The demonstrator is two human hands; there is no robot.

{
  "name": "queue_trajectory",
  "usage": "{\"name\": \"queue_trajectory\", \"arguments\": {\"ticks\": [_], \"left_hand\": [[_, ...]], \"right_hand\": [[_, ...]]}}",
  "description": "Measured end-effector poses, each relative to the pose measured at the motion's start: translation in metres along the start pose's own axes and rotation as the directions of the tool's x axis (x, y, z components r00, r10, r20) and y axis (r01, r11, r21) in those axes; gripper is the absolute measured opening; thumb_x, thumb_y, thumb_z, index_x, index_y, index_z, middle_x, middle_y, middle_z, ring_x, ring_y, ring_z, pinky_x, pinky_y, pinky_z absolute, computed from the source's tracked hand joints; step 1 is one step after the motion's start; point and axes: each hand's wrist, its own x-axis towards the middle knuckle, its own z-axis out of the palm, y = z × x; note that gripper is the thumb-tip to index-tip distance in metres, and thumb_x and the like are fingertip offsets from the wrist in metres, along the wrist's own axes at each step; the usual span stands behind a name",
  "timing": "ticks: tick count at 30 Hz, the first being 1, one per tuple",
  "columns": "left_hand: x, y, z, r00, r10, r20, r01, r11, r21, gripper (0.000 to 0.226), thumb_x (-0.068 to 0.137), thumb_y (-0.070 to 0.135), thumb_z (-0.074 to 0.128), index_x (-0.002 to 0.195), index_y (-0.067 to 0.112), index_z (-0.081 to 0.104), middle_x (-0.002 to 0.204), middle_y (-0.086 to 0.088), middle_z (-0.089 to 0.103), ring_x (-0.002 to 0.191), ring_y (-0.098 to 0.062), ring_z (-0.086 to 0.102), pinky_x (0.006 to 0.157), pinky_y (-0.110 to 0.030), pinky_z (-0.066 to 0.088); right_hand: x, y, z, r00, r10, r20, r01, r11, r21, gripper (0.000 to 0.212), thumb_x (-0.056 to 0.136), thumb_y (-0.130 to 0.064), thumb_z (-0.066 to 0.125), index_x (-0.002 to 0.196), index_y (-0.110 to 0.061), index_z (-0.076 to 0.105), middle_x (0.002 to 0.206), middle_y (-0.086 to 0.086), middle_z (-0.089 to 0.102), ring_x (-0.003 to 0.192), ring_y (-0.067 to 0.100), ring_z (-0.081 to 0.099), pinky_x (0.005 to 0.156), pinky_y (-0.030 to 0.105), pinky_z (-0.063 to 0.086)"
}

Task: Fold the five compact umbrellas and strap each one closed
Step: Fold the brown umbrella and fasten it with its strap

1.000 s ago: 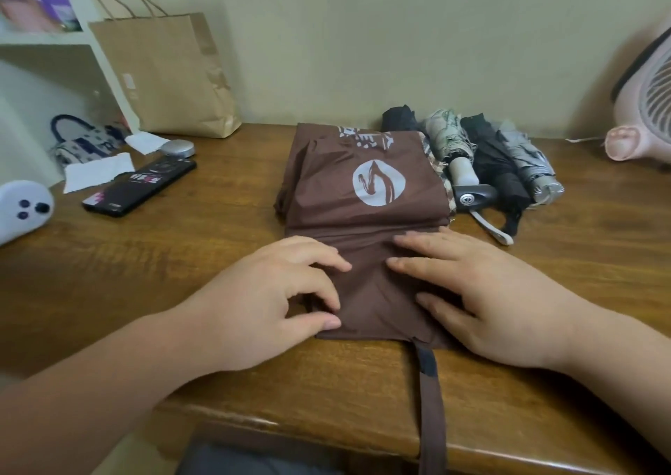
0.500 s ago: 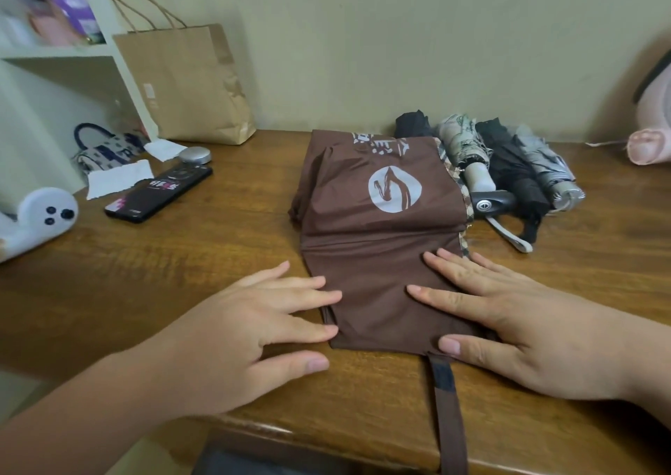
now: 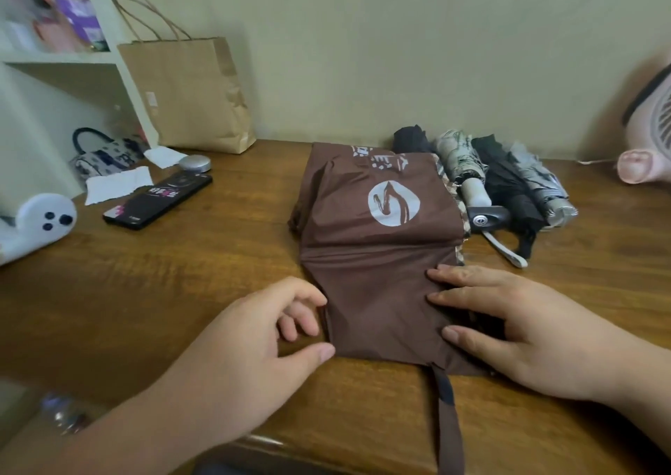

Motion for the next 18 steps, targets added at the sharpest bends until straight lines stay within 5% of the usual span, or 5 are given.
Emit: {"name": "queue_trajectory", "arguments": {"ticks": [2, 7, 11, 13, 18], "left_hand": [[-0.001, 0.006, 0.003, 0.982, -0.181, 0.057, 0.189, 0.960, -0.206, 0.039, 0.082, 0.018, 0.083, 0.107, 0.036, 0.060, 0.100, 0.027, 0.068, 0.085, 0.000, 0.061, 0.072, -0.010, 0.045], [0.002, 0.012, 0.002, 0.943, -0.323, 0.085, 0.326, 0.833, -0.447, 0.041, 0.084, -0.001, 0.078, 0.112, 0.024, 0.059, 0.097, 0.007, 0.075, 0.073, -0.013, 0.072, 0.059, -0.018, 0.051], [0.009, 0.024, 0.004, 0.878, -0.390, 0.277, 0.448, 0.467, -0.762, 0.048, 0.084, -0.007, 0.072, 0.126, 0.012, 0.055, 0.122, -0.022, 0.063, 0.066, -0.033, 0.071, 0.042, -0.028, 0.049], [0.012, 0.026, 0.007, 0.878, -0.367, 0.306, 0.442, 0.381, -0.812, 0.064, 0.074, -0.001, 0.075, 0.132, 0.015, 0.054, 0.131, -0.026, 0.055, 0.070, -0.035, 0.073, 0.041, -0.027, 0.050], [0.018, 0.029, 0.006, 0.884, -0.274, 0.378, 0.467, 0.502, -0.728, 0.068, 0.082, 0.005, 0.076, 0.139, 0.032, 0.051, 0.124, -0.023, 0.059, 0.059, -0.033, 0.070, 0.036, -0.025, 0.046]], "right_hand": [[0.000, 0.001, 0.001, 1.000, -0.008, -0.012, 0.008, 1.000, 0.010, 0.061, 0.087, -0.076, 0.041, 0.135, -0.044, 0.062, 0.154, -0.028, 0.041, 0.144, -0.014, 0.027, 0.118, 0.013, 0.023], [0.000, 0.004, 0.004, 1.000, -0.007, -0.021, 0.008, 1.000, 0.024, 0.061, 0.088, -0.077, 0.041, 0.135, -0.045, 0.062, 0.154, -0.030, 0.040, 0.144, -0.013, 0.028, 0.118, 0.021, 0.028], [0.000, 0.004, 0.005, 1.000, -0.001, -0.021, 0.001, 1.000, 0.024, 0.060, 0.088, -0.077, 0.041, 0.135, -0.045, 0.061, 0.153, -0.031, 0.039, 0.144, -0.013, 0.028, 0.119, 0.023, 0.030], [0.001, 0.005, 0.005, 1.000, -0.002, -0.020, 0.003, 1.000, 0.024, 0.060, 0.088, -0.078, 0.041, 0.135, -0.046, 0.060, 0.153, -0.031, 0.039, 0.143, -0.013, 0.028, 0.119, 0.025, 0.032], [0.001, 0.004, 0.004, 1.000, -0.001, -0.006, 0.001, 0.999, 0.043, 0.063, 0.086, -0.079, 0.038, 0.136, -0.047, 0.059, 0.154, -0.032, 0.038, 0.143, -0.015, 0.026, 0.118, 0.018, 0.027]]}}
